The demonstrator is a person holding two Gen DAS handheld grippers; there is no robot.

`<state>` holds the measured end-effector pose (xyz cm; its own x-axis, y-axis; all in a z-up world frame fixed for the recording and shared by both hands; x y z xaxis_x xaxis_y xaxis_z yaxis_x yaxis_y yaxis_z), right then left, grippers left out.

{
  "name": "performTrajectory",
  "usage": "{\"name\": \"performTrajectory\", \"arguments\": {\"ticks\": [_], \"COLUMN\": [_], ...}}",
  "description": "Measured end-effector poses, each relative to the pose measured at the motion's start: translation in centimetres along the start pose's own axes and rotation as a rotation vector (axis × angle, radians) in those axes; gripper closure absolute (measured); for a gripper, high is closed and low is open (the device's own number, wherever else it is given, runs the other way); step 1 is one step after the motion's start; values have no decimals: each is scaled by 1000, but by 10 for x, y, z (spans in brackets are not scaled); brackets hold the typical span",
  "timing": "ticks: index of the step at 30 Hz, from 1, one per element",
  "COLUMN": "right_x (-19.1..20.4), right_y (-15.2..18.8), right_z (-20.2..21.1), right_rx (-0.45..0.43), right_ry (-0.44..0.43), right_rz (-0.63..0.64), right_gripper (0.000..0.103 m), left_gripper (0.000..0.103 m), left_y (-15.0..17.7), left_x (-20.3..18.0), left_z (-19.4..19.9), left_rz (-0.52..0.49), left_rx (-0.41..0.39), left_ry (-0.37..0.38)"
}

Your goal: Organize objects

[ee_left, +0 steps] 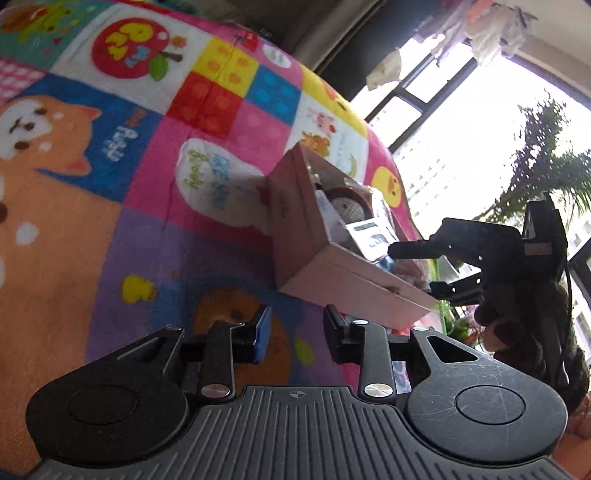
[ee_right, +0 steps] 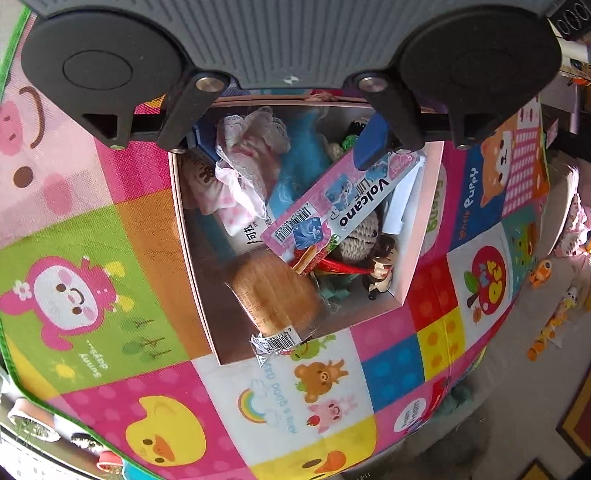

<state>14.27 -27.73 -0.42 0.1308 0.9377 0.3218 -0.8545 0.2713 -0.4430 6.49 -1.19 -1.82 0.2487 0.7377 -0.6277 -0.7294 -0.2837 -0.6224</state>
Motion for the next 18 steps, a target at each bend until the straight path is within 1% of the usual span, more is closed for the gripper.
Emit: {"name": "performTrajectory", "arguments": {"ticks": [3, 5, 7, 8, 10, 12, 13, 14, 16, 17, 18], "right_x": [-1, -2, -5, -7, -10, -13, -15, -18, -21, -21, -20], "right_y": [3, 7, 13, 17, 28, 42, 49, 56, 69, 74, 77], "right_z": [24, 48, 68, 76, 85, 85, 81, 75, 59, 51, 42], "right_rx": [-68, -142, -222, -263, -331, -373, -381, -381, -369, -366, -365], "right_ry": [-54, -73, -65, -52, 11, 88, 123, 155, 224, 256, 281], "right_rz": [28, 75, 132, 166, 249, 344, 389, 425, 486, 515, 539], "right_gripper": [14, 12, 8, 8, 8, 9, 13, 15, 25, 26, 29], "left_gripper": [69, 69, 69, 69, 69, 69, 69, 63, 46, 40, 28], "left_y": [-15, -30, -45, -52, -61, -65, -65, -64, -64, -63, -64], "left_x": [-13, -20, -28, -31, -31, -26, -22, -17, -9, -4, 1], "left_z": [1, -3, -14, -23, -45, -68, -78, -86, -93, -94, -93], "left_rz": [-63, -100, -143, -161, -168, -164, -165, -168, -163, -152, -143], "left_rx": [-19, -34, -44, -42, -19, 19, 40, 53, 49, 48, 46], "left_ry": [-16, -25, -39, -52, -92, -139, -168, -207, -254, -275, -296]}}
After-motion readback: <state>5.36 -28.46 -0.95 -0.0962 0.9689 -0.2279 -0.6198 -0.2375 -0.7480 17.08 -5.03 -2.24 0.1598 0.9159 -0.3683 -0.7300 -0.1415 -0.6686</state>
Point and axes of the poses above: each gripper's, at about its wrist camera, not at the fingertips, and z roughly against the way its jaws point, x to its left, y to its underside, the point moved 7 cm from there along -z, roughly the way its jaws point, and after that the axes turned 5 degrees about y, right-handed, at the moved point
